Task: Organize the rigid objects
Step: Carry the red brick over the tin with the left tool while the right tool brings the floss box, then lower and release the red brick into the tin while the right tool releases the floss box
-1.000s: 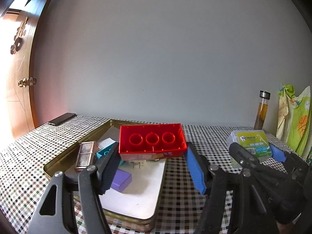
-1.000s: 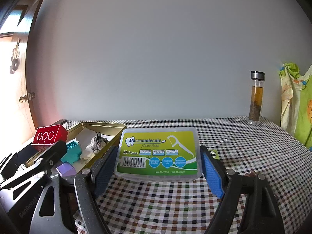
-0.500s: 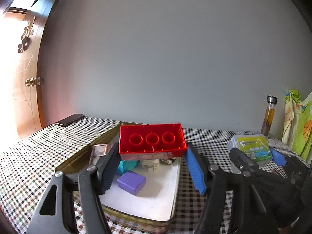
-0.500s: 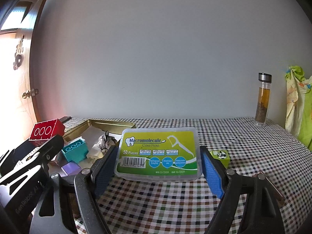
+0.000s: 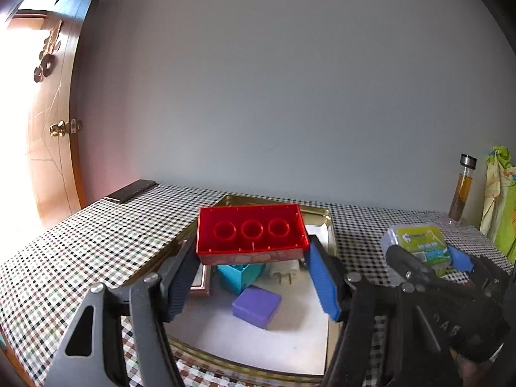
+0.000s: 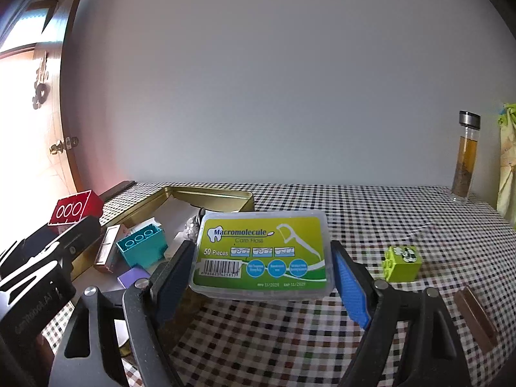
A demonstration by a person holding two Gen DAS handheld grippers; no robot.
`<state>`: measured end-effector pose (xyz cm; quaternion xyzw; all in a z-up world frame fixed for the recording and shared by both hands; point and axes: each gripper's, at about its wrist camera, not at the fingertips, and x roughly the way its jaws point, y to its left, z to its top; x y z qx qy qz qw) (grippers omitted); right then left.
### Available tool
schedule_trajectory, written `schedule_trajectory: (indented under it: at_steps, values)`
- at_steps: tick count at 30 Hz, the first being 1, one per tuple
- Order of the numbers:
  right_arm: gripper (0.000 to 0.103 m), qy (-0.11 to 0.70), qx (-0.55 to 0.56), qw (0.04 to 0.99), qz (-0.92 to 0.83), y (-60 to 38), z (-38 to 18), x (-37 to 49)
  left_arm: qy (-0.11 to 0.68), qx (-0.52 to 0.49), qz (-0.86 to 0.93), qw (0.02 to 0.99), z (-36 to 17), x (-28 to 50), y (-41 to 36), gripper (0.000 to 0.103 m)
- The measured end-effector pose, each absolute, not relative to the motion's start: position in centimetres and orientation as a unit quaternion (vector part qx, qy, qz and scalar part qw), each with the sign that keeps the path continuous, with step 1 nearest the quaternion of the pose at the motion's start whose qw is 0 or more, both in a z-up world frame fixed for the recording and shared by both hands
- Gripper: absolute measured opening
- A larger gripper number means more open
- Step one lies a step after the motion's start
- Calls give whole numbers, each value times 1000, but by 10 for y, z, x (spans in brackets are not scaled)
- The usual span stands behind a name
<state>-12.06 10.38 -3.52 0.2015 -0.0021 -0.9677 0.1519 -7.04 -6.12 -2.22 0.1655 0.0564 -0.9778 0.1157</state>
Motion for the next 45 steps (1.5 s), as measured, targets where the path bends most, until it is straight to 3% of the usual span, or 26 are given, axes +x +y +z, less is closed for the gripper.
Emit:
schedule_trajectory:
  at_steps: [29,45]
  values:
    - [83,8,244,219,-945,57,-21,-167,62,279,-951,121,-24,-116,-122,66]
    - [83,58,279,260,-923,15,-38,-179,45,309,-939,147,-30,-142,-136,66]
